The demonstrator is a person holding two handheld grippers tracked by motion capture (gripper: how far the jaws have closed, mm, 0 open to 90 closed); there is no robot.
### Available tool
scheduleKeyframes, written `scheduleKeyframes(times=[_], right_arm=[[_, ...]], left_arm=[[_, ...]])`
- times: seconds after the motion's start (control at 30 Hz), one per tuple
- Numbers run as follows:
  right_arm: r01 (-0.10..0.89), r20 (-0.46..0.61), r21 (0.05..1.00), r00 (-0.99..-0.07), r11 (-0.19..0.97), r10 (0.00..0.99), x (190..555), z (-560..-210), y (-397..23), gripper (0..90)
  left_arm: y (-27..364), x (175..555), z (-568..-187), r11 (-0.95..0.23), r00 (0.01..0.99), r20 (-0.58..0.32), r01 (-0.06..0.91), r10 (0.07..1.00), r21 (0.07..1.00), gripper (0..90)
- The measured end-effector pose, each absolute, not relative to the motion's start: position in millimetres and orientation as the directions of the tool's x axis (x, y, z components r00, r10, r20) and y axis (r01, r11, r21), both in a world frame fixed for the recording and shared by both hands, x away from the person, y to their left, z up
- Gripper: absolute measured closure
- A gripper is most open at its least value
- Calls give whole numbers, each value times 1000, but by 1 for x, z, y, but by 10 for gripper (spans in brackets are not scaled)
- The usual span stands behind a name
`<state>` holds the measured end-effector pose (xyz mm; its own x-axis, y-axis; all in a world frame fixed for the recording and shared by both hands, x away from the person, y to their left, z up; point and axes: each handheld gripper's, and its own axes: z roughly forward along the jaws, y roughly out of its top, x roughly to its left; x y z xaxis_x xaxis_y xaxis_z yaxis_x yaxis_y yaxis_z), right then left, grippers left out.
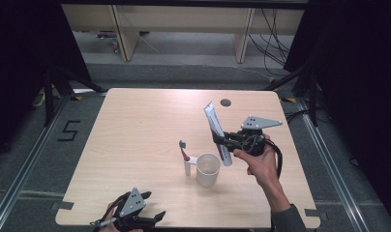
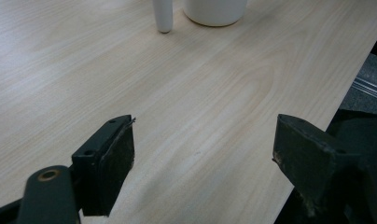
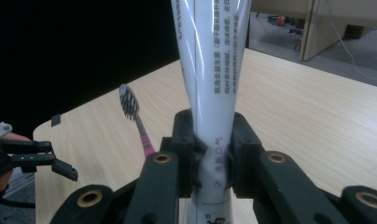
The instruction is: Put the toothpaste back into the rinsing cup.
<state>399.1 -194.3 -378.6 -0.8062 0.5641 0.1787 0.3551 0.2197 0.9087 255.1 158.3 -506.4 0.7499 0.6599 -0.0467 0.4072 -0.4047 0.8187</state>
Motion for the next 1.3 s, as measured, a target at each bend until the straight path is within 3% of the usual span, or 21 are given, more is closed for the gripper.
scheduleKeyframes(times=[0.77,0.9,1.3], right_arm=[[388,242,903,-813,184,529,403,-406,-161,761],[361,203,910,-818,205,537,403,-410,-161,760],[383,221,896,-822,223,526,401,-429,-159,758]], left_arm=[[157,255,-507,-411,756,-39,398,654,820,203],[156,255,-507,-405,758,-48,399,651,823,202],[156,255,-508,-403,758,-48,398,650,824,202]])
